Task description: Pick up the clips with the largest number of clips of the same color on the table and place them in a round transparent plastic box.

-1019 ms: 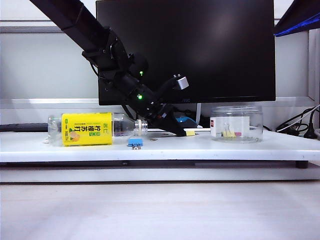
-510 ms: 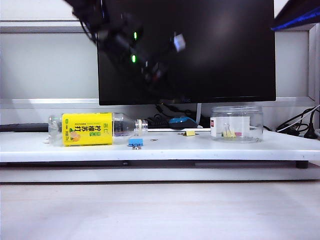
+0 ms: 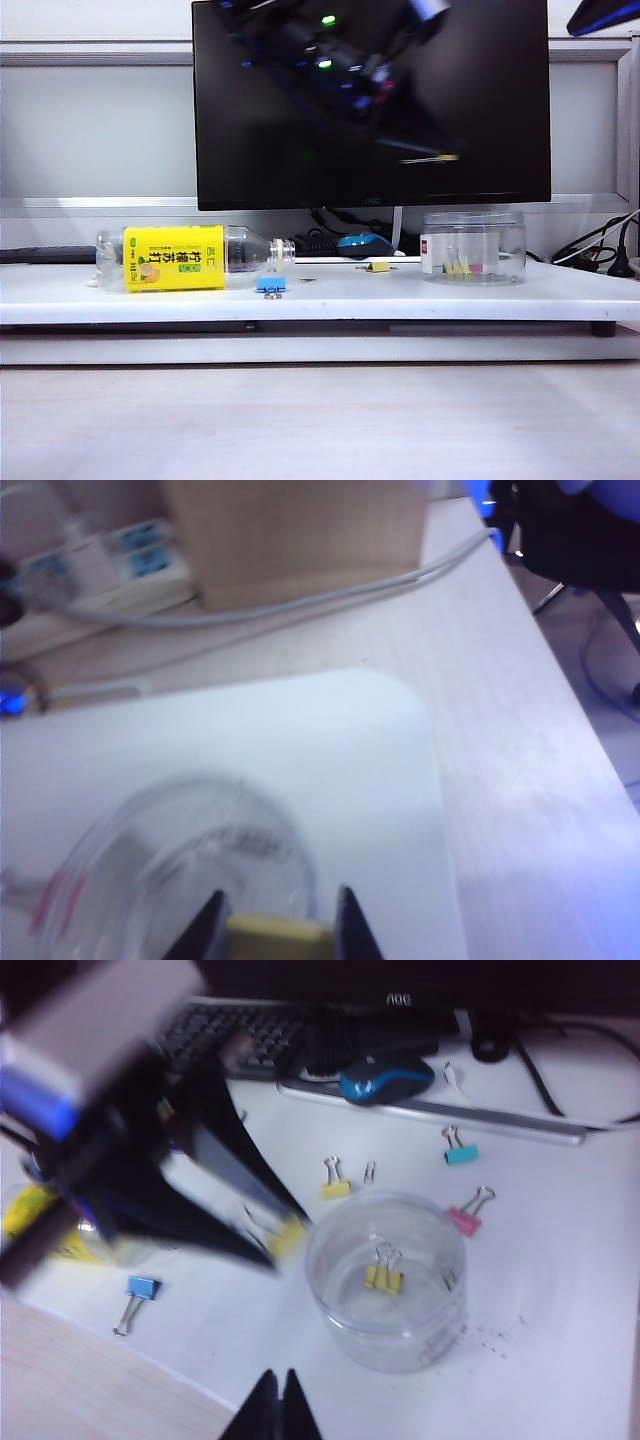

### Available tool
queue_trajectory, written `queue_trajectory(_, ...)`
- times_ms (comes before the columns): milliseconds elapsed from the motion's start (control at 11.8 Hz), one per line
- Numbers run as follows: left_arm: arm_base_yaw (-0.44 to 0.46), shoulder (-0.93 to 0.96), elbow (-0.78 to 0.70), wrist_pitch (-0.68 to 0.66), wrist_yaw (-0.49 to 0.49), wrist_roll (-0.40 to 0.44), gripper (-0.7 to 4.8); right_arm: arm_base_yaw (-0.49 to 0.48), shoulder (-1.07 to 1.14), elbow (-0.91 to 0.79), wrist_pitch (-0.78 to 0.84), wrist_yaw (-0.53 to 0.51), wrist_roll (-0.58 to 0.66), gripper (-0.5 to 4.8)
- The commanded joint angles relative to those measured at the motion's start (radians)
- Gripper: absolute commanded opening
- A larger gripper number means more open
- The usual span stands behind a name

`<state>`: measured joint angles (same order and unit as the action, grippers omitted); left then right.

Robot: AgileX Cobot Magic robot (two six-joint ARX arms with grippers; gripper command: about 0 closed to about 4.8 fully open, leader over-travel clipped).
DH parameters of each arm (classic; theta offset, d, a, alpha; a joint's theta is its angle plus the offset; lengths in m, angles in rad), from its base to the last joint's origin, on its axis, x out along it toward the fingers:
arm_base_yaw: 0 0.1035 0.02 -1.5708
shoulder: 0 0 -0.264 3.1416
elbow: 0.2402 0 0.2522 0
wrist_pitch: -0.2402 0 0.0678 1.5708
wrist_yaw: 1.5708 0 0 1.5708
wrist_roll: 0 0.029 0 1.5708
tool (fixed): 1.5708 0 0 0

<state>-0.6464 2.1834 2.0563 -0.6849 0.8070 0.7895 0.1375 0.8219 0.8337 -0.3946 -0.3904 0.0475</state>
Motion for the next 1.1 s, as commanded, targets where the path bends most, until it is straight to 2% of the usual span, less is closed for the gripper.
queue_trajectory(85,-0.034,0.087,0.005,0.234,-0.12,-0.144,0.54,0.001,-0.018,0.004,-0.05,-0.06,-0.003,0.13)
queue_trajectory(170,-0.034,0.092,0.005,0.247,-0.161,-0.166,1.41,0.001,-0.023,0.004,-0.05,-0.061,-0.003,0.13)
queue_trajectory(255,-0.034,0.091,0.006,0.258,-0.19,-0.195,2.52,0.001,-0.024,0.004,-0.05,-0.06,-0.003,0.13)
queue_trajectory(510,-0.033,0.091,0.006,0.255,-0.213,-0.253,2.52,0.001,-0.024,0.004,-0.051,-0.061,-0.003,0.13)
queue_trajectory(595,-0.034,0.056,0.007,0.261,-0.4,-0.478,2.51,0.001,-0.032,0.004,-0.05,-0.06,-0.003,0.13)
queue_trajectory(680,-0.033,0.031,0.007,0.253,-0.478,-0.484,2.51,0.001,-0.038,0.004,-0.05,-0.06,-0.003,0.13)
queue_trajectory(765,-0.02,0.003,0.007,0.222,-0.487,-0.396,2.35,0.001,-0.045,0.004,-0.052,-0.061,-0.003,0.13)
queue_trajectory(850,0.03,-0.011,0.008,0.125,-0.411,-0.259,1.72,0.001,-0.055,0.004,-0.063,-0.06,-0.003,0.13)
queue_trajectory(934,0.091,-0.006,0.006,0.042,-0.33,-0.171,1.71,0.001,-0.061,0.004,-0.077,-0.06,-0.003,0.13)
queue_trajectory(1019,0.145,-0.002,0.006,-0.047,-0.238,-0.034,1.72,0.001,-0.066,0.004,-0.096,-0.06,-0.003,0.13)
queue_trajectory(1104,0.192,-0.002,0.006,-0.086,-0.172,0.037,1.74,0.001,-0.067,0.004,-0.11,-0.061,-0.003,0.13)
